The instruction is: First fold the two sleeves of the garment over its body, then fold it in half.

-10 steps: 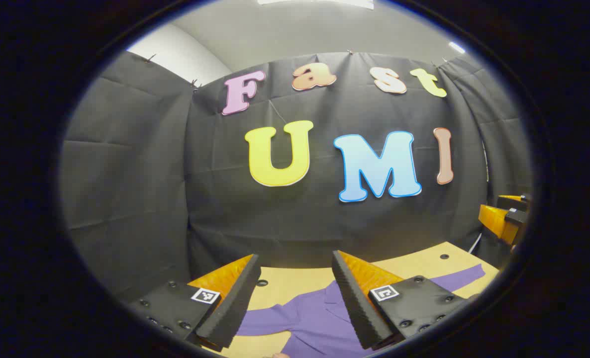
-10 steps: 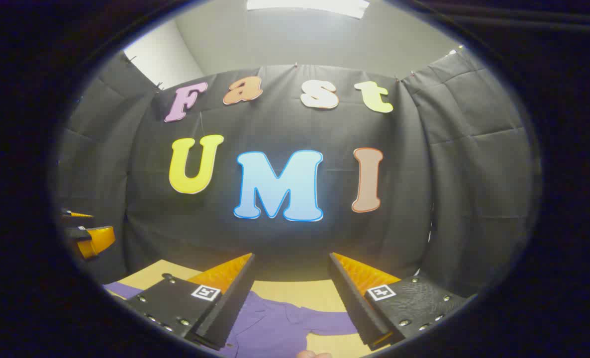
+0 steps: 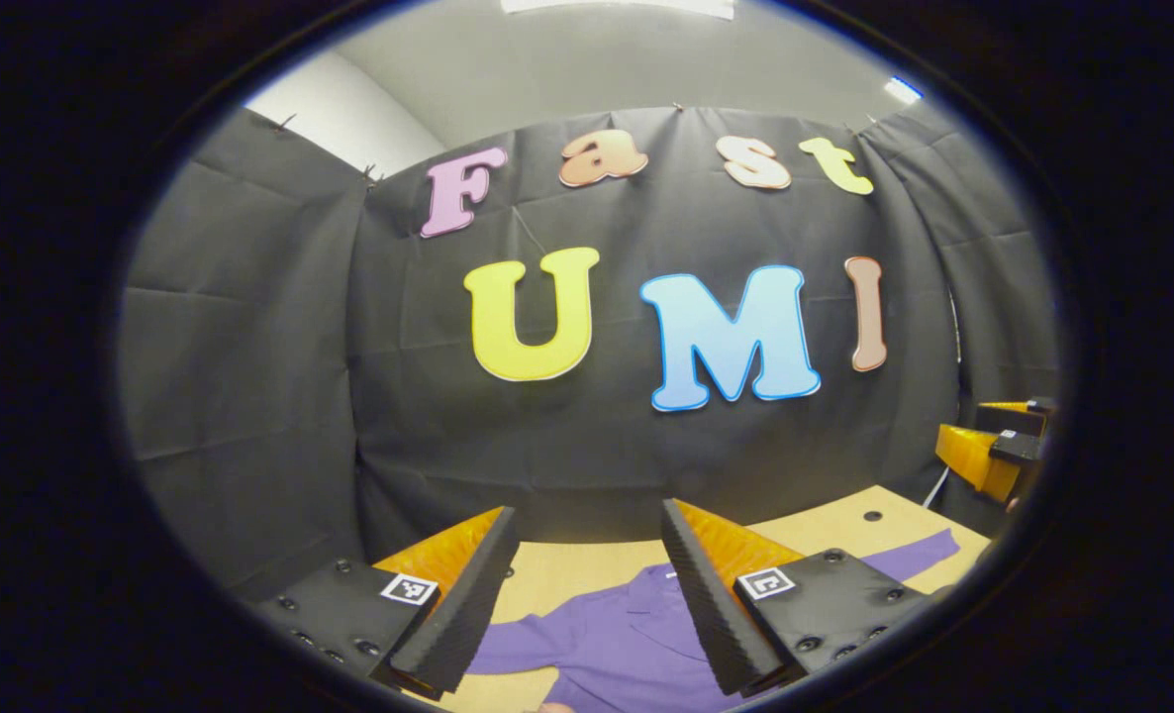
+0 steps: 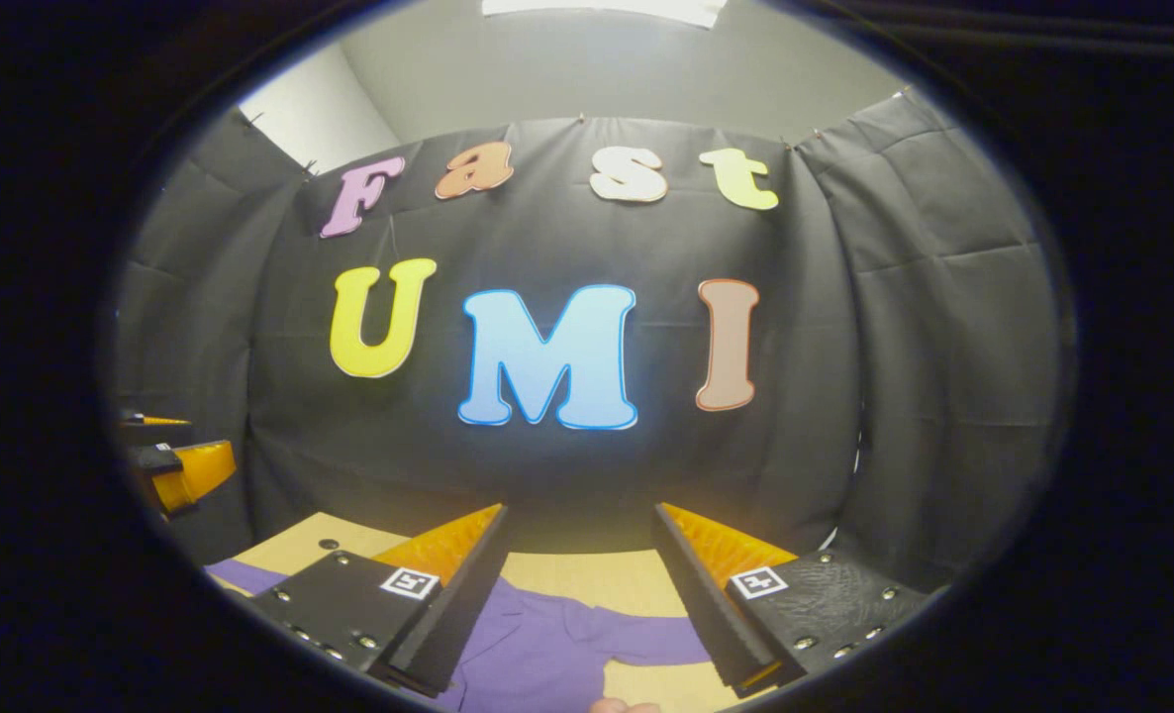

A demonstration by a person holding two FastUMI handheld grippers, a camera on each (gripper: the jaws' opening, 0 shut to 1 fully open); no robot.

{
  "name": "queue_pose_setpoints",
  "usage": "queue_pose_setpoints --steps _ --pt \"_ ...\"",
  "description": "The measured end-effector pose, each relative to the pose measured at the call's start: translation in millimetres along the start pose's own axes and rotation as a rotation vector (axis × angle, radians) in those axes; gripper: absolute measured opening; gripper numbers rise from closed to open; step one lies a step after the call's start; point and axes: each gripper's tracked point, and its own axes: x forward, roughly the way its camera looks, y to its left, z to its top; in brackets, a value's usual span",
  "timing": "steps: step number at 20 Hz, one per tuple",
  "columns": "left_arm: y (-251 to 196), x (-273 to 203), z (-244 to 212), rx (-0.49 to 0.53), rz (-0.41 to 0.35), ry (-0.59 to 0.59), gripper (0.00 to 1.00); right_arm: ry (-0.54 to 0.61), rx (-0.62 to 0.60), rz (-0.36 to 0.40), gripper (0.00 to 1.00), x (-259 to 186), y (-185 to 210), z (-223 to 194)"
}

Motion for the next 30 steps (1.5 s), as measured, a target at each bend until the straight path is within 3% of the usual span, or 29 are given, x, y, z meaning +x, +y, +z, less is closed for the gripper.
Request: queue_pose_setpoints --steps 4,8,10,13,30 --pt "-8.4 4.6 1.4 0.002 -0.01 0.0 0.95 0.021 -0.013 -0.04 0.91 6.9 -22.4 -12.2" --pt "-13.8 6.1 1.7 0.016 -0.006 0.002 0.94 0.133 -0.006 -0.176 0.92 19.5 -92.8 -64.8" --pt "-14.6 7.9 -3.1 0.018 0.007 0.017 0.95 0.211 -0.012 -0.266 0.92 26.3 -148.0 -105.6" --pt "-14.3 6.7 -4.6 0.02 0.025 0.027 0.94 0.274 -0.019 -0.312 0.92 31.4 -182.6 -140.9" --pt "-15.4 3.5 -15.2 0.046 0.122 0.083 0.94 0.653 0.004 -0.359 0.92 58.3 -267.2 -327.6"
